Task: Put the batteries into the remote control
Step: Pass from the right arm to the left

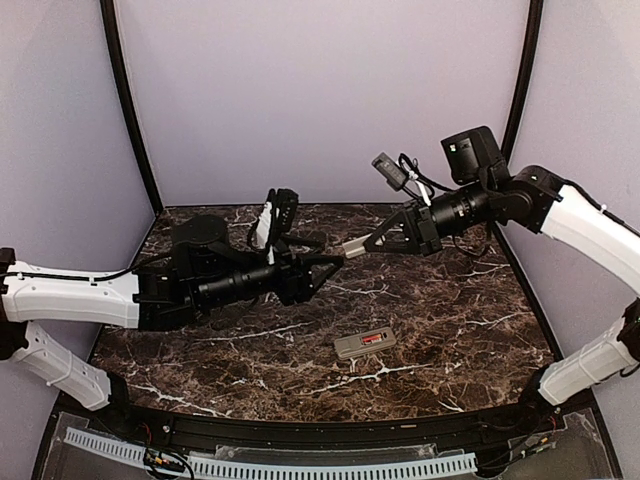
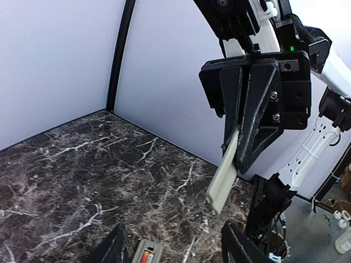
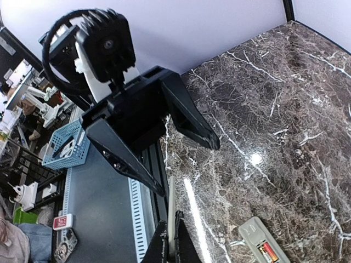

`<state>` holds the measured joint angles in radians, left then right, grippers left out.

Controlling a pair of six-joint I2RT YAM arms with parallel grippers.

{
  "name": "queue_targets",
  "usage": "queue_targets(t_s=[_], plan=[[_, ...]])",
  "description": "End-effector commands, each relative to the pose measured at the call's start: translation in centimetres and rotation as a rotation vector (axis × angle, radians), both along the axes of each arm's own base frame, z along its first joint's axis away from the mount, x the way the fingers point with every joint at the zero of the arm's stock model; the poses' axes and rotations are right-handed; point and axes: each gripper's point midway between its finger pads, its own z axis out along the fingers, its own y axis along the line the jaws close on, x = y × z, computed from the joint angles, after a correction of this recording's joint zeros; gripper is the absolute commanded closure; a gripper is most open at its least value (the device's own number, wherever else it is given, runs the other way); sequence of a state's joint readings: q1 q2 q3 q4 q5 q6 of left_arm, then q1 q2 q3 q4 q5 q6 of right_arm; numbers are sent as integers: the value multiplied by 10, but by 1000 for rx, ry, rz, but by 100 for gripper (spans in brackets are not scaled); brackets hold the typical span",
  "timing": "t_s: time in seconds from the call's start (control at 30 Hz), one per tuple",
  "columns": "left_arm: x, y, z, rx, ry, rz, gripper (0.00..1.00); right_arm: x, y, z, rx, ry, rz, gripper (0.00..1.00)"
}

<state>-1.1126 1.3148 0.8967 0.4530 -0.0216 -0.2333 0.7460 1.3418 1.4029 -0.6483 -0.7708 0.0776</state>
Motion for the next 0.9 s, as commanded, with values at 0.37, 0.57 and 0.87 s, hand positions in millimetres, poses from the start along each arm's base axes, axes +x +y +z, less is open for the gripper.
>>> queue_targets(t_s=[0.37, 0.57, 0.87], plan=[[-20, -32, 15, -171, 78, -182, 42, -3, -1, 9, 47, -26, 18, 100], [-10, -21, 26, -113, -51, -108, 45, -11, -4, 4, 32, -29, 68, 100], [-13, -30, 25, -113, -38, -148, 73, -16, -5, 4, 36, -25, 89, 100]])
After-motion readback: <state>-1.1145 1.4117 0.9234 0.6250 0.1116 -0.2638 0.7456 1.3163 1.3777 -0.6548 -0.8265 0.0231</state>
